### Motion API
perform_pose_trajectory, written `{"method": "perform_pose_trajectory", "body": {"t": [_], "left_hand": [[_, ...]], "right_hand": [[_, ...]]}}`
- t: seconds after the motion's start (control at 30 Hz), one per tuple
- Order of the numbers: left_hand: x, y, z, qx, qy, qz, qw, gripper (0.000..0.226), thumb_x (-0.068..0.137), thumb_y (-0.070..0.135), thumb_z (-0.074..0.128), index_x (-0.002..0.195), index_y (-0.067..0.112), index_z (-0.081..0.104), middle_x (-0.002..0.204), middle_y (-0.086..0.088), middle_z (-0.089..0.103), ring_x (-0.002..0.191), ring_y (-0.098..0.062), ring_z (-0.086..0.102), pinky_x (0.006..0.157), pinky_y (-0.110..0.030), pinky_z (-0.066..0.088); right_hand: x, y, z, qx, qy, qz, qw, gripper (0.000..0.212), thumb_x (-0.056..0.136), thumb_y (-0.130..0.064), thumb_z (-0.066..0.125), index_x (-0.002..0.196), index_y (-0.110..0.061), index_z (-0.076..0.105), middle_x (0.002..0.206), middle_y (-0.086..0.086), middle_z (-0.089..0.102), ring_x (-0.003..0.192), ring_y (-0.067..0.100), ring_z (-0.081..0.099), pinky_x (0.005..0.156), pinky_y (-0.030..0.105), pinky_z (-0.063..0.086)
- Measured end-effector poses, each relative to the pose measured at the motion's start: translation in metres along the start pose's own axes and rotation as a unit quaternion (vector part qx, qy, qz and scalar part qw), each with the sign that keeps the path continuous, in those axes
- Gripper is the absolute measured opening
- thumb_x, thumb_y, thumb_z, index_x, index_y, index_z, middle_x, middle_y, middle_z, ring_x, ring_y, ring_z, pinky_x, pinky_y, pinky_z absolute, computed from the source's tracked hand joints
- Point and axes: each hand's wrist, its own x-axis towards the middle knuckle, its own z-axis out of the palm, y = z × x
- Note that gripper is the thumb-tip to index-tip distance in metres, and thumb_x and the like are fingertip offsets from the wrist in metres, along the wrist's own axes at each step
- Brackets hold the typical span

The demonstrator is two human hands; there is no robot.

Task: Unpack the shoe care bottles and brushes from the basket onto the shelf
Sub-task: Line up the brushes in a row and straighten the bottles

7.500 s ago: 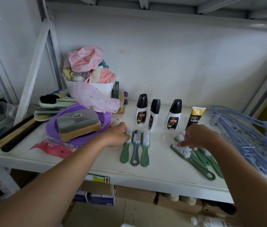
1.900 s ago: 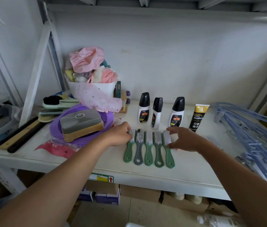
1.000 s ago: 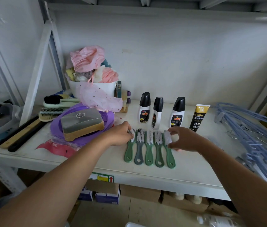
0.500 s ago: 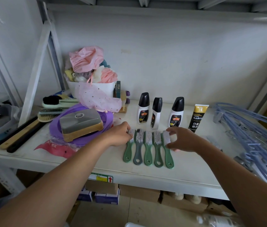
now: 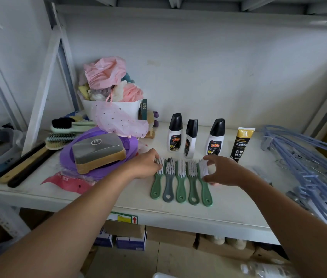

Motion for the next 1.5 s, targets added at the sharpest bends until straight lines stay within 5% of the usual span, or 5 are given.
{"method": "perform_pose_trajectory", "body": {"t": [0.1,0.27,0.5,0.9,1.5], "left_hand": [[0.001,0.0,-0.001,0.004,0.001,0.0,1.0,0.042,0.098,0.035,0.056,0.135,0.02,0.047,0.134,-0.005,0.059,0.119,-0.024,0.056,0.105,-0.04,0.046],[0.0,-0.001,-0.002,0.006,-0.004,0.001,1.0,0.043,0.098,0.034,0.056,0.137,0.019,0.046,0.137,-0.007,0.059,0.123,-0.023,0.055,0.106,-0.039,0.044],[-0.001,0.0,-0.002,0.012,-0.008,-0.006,1.0,0.044,0.095,0.036,0.056,0.136,0.023,0.046,0.133,-0.004,0.06,0.118,-0.021,0.056,0.105,-0.038,0.046],[-0.005,0.004,-0.003,0.018,-0.018,-0.008,1.0,0.049,0.095,0.034,0.055,0.141,0.022,0.043,0.137,-0.004,0.057,0.121,-0.023,0.054,0.105,-0.039,0.045],[-0.006,0.003,-0.003,0.011,-0.016,-0.001,1.0,0.048,0.096,0.034,0.057,0.141,0.02,0.044,0.142,-0.006,0.055,0.124,-0.022,0.054,0.107,-0.039,0.045]], "right_hand": [[-0.002,0.003,-0.005,0.011,0.012,0.014,1.0,0.082,0.079,-0.031,0.082,0.148,-0.02,0.039,0.135,0.002,0.058,0.089,0.014,0.07,0.095,0.035,0.053],[-0.011,0.021,-0.028,0.155,0.115,0.079,0.978,0.045,0.089,-0.016,0.073,0.13,-0.011,0.056,0.114,0.009,0.066,0.066,0.023,0.072,0.066,0.032,0.06],[-0.035,0.058,-0.053,-0.061,0.183,0.136,0.972,0.01,0.09,-0.03,0.068,0.094,-0.022,0.068,0.092,0.001,0.072,0.077,0.012,0.064,0.073,0.028,0.051],[-0.033,0.049,-0.032,-0.118,0.132,0.088,0.98,0.045,0.085,-0.032,0.071,0.128,-0.027,0.061,0.121,0.004,0.066,0.099,0.021,0.062,0.085,0.034,0.052],[-0.018,0.027,-0.017,-0.107,0.118,0.061,0.985,0.024,0.08,-0.022,0.074,0.096,-0.02,0.056,0.088,0.002,0.063,0.081,0.023,0.061,0.071,0.033,0.052]]}}
